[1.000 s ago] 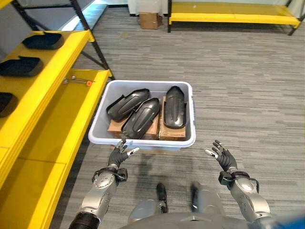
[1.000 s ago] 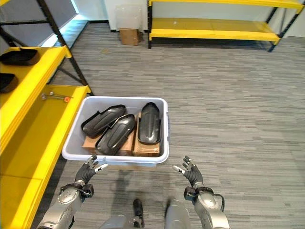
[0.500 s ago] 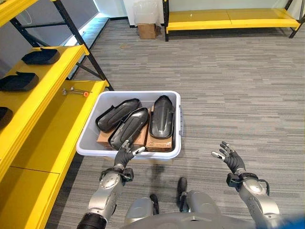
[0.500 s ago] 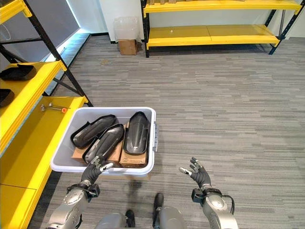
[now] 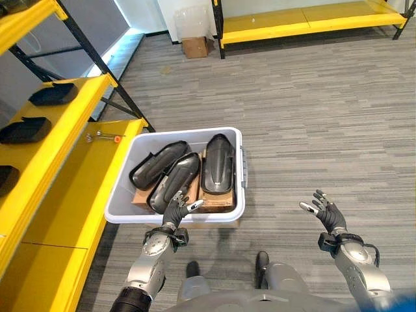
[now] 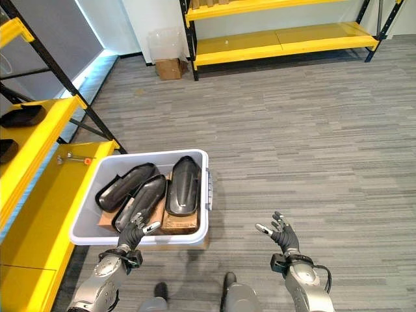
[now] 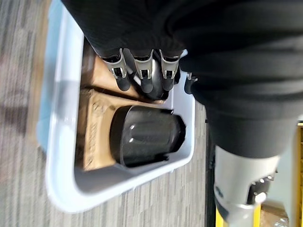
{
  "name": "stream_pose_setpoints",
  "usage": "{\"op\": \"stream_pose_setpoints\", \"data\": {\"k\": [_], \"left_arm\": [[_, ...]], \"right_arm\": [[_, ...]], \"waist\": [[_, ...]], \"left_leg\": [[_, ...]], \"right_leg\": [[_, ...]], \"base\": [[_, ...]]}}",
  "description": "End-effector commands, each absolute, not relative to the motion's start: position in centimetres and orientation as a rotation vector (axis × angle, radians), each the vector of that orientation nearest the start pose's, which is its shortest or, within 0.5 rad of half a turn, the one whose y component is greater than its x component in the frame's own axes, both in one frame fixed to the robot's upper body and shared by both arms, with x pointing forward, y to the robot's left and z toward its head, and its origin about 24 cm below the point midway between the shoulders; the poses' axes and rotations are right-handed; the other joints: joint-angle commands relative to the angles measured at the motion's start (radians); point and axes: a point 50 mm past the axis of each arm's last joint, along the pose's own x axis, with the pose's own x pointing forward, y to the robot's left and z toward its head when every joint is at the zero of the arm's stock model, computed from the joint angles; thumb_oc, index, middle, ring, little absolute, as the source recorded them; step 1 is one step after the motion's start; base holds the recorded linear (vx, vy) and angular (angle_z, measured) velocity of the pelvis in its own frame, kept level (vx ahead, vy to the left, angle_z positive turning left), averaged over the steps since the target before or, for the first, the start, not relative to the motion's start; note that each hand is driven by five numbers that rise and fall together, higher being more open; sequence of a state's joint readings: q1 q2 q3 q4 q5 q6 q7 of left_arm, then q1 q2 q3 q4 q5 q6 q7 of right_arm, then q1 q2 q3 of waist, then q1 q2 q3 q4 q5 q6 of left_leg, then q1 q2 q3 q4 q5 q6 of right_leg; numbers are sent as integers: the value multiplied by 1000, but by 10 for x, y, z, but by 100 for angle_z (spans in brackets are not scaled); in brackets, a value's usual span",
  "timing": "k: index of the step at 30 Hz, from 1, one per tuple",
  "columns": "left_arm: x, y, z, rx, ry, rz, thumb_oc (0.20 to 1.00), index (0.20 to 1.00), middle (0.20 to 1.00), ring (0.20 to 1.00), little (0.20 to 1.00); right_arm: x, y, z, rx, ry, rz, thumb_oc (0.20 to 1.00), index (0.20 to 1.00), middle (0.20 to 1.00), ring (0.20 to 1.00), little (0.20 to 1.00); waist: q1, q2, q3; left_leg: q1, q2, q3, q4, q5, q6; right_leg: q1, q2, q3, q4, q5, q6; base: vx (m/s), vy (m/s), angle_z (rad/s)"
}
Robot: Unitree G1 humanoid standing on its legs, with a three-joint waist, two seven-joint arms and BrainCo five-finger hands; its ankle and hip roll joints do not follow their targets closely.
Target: Move parts from the plastic box to the shelf.
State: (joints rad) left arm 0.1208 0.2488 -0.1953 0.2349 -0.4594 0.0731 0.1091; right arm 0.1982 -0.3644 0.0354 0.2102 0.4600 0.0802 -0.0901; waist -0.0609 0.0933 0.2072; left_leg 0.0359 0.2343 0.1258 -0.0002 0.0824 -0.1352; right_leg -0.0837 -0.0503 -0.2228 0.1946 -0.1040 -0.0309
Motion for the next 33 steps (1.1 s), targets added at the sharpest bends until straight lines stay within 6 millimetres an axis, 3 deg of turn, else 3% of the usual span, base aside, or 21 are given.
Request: {"op": "stream_pose_setpoints", "data": {"k": [1, 2, 3, 5, 11, 16, 19, 20, 21, 22, 33], "left_arm": [[206, 204, -23, -112, 358, 78, 1000, 1000, 1000, 1000, 1000], [206, 204, -23, -111, 358, 78, 1000, 1000, 1000, 1000, 1000], [208, 211, -20, -83, 351, 92, 1000, 1000, 1000, 1000, 1000], [209, 215, -18, -71, 343, 102, 1000, 1000, 1000, 1000, 1000], [211, 221, -13, -76, 318, 133, 1000, 1000, 1000, 1000, 1000], [227, 221, 10, -78, 198, 141, 1000, 1000, 1000, 1000, 1000], [242, 218, 35, -76, 76, 131, 1000, 1000, 1000, 1000, 1000], [257, 212, 62, -76, -49, 117, 1000, 1000, 1000, 1000, 1000], [257, 212, 62, -76, -50, 117, 1000, 1000, 1000, 1000, 1000], [261, 208, 73, -78, -101, 105, 1000, 1000, 1000, 1000, 1000], [274, 191, 108, -111, -254, 50, 1000, 1000, 1000, 1000, 1000]], "right_arm": [[198, -232, -24, 120, 364, -186, 1000, 1000, 1000, 1000, 1000], [198, -232, -24, 121, 364, -186, 1000, 1000, 1000, 1000, 1000], [201, -230, -22, 131, 349, -195, 1000, 1000, 1000, 1000, 1000], [204, -230, -19, 134, 334, -196, 1000, 1000, 1000, 1000, 1000], [216, -230, -3, 115, 252, -204, 1000, 1000, 1000, 1000, 1000], [247, -227, 36, 65, 70, -200, 1000, 1000, 1000, 1000, 1000], [270, -222, 68, 3, -68, -192, 1000, 1000, 1000, 1000, 1000], [291, -207, 99, 7, -189, -174, 1000, 1000, 1000, 1000, 1000], [292, -207, 100, 7, -190, -174, 1000, 1000, 1000, 1000, 1000], [300, -200, 116, -13, -252, -162, 1000, 1000, 1000, 1000, 1000], [330, -172, 155, -36, -366, -144, 1000, 1000, 1000, 1000, 1000]], "waist": [[8, -72, 1], [9, -73, 1], [11, -87, 2], [15, -97, 6], [25, -112, 17], [35, -127, 47], [42, -127, 75], [49, -125, 110], [49, -125, 111], [54, -125, 126], [79, -106, 213]], "left_leg": [[-38, -22, 4, 51, -62, 16], [-38, -23, 4, 52, -63, 16], [-66, -77, 10, 70, -98, 40], [-102, -102, 7, 94, -115, 55], [-152, -132, 6, 110, -129, 75], [-217, -151, -1, 115, -120, 84], [-255, -154, -5, 124, -113, 83], [-291, -150, -3, 132, -103, 80], [-292, -149, -3, 133, -103, 80], [-306, -148, -3, 132, -97, 79], [-378, -143, -3, 152, -81, 71]], "right_leg": [[167, -154, 48, -181, 31, 153], [167, -156, 49, -181, 31, 154], [152, -212, 40, -175, 57, 186], [134, -237, 36, -178, 77, 201], [104, -266, 25, -188, 110, 222], [50, -288, 15, -194, 143, 230], [13, -291, 14, -191, 152, 226], [-25, -289, 15, -190, 156, 221], [-27, -289, 15, -189, 157, 221], [-43, -288, 15, -188, 159, 219], [-113, -292, 18, -173, 165, 207]], "base": [[59, 142, -5], [107, 412, -6], [78, 395, 5], [42, 318, 22], [-3, 117, 12], [-66, 49, 1], [-103, 4, 1], [-107, -1, -3], [-120, -8, -10], [-31, -5, -4], [-45, -9, 0]]}}
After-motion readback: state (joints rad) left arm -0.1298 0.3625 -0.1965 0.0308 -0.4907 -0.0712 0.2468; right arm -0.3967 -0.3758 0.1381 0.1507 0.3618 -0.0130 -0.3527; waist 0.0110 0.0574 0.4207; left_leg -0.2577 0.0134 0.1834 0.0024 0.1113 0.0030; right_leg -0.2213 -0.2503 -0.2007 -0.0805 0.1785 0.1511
